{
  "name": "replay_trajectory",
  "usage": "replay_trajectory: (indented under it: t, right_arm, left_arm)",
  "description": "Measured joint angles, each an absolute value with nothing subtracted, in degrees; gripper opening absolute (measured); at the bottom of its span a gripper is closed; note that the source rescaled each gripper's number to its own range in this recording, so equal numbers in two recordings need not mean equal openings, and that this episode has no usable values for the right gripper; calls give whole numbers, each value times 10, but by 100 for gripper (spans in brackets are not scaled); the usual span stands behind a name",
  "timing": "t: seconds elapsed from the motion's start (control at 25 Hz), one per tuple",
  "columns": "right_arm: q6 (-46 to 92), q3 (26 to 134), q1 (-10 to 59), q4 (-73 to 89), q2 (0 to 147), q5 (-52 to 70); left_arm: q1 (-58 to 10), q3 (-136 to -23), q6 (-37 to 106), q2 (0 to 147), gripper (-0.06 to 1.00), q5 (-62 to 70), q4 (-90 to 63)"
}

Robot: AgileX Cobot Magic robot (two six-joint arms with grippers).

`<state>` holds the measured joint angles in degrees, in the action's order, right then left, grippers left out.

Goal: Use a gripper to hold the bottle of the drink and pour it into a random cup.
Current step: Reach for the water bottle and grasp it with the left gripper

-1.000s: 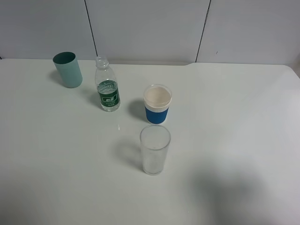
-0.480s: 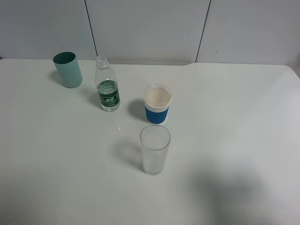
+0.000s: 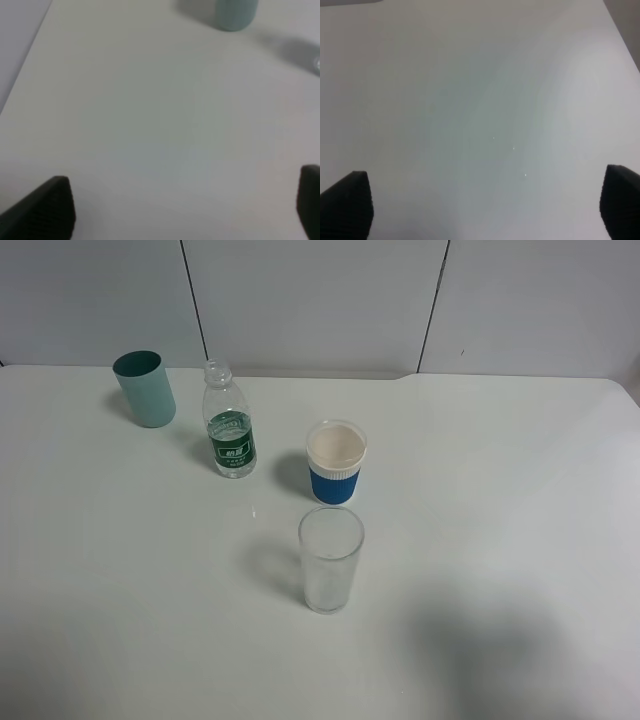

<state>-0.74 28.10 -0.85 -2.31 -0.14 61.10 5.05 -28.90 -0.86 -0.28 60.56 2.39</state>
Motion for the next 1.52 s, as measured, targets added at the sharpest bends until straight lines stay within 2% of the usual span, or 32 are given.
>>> replay_trajectory:
  t: [0.4,1.08,1.52]
  right_arm:
    - [-7,281,-8,-23,-1,611]
    - [-7,281,-8,-23,-1,611]
    - [-7,281,-8,-23,-1,611]
  left_arm:
    - [50,-292,4,60,80,598,34]
    - [50,-301,134,290,80,410,0]
    - [50,-301,175,376,79,368,-11]
